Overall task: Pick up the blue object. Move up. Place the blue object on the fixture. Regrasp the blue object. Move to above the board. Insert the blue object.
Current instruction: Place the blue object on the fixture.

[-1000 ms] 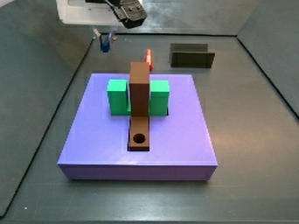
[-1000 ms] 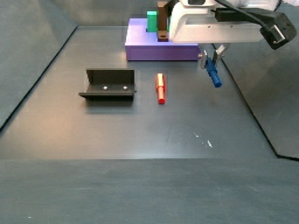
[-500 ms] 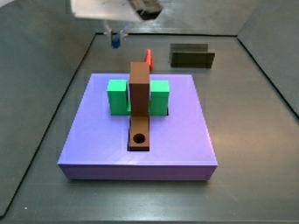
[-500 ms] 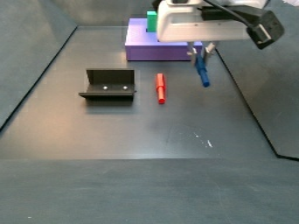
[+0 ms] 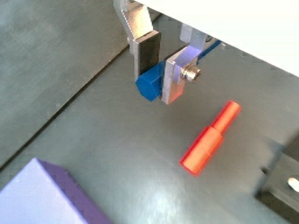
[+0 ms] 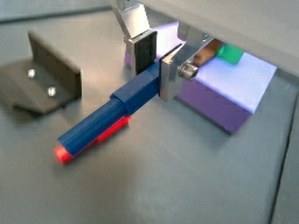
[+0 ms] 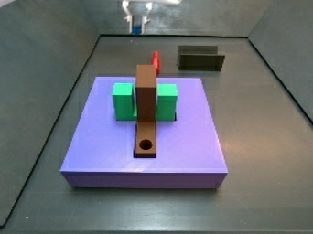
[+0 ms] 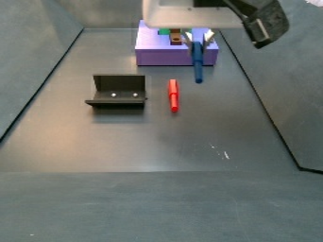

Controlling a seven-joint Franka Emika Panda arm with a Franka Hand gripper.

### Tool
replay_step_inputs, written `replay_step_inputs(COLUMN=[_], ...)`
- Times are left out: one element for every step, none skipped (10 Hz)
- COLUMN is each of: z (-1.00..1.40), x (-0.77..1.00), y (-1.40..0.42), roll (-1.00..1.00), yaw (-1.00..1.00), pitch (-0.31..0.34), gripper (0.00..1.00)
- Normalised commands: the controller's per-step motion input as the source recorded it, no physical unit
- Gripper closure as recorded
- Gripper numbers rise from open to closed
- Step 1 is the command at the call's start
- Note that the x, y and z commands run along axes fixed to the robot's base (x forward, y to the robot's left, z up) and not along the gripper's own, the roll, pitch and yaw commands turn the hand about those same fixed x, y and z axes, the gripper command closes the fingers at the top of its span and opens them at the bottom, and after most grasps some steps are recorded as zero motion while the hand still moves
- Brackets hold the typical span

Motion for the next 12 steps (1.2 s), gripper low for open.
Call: replay_step_inputs(z=[0.26, 0.15, 0.27, 0.09, 0.00, -0.22, -0.32, -0.23, -0.04, 0.00, 0.00, 0.00], x=[0.41, 0.41, 0.39, 0.42, 0.39, 0.27, 0.25, 0.01, 0.00, 0.00, 0.00, 0.00], y=[0.02, 0.00, 0.00, -0.06, -0.08, -0.10, -0.12, -0.14, -0.03, 0.00, 0.00, 0.00], roll=[-1.00, -1.00, -1.00, -0.95, -0.85, -0.83, -0.67, -0.20, -0.02, 0.00, 0.00, 0.00], yaw=[-0.26, -0.25, -0.26, -0.25, -0.19, -0.14, -0.10, 0.00, 0.00, 0.04, 0.12, 0.15], pitch=[-0.257, -0.249, -0.214, -0.209, -0.277, -0.389, -0.274, 0.000, -0.003, -0.009, -0.037, -0.040], gripper=[1.00, 1.00, 1.00, 1.00, 1.00, 1.00, 1.00, 1.00, 1.00, 1.00, 1.00, 1.00])
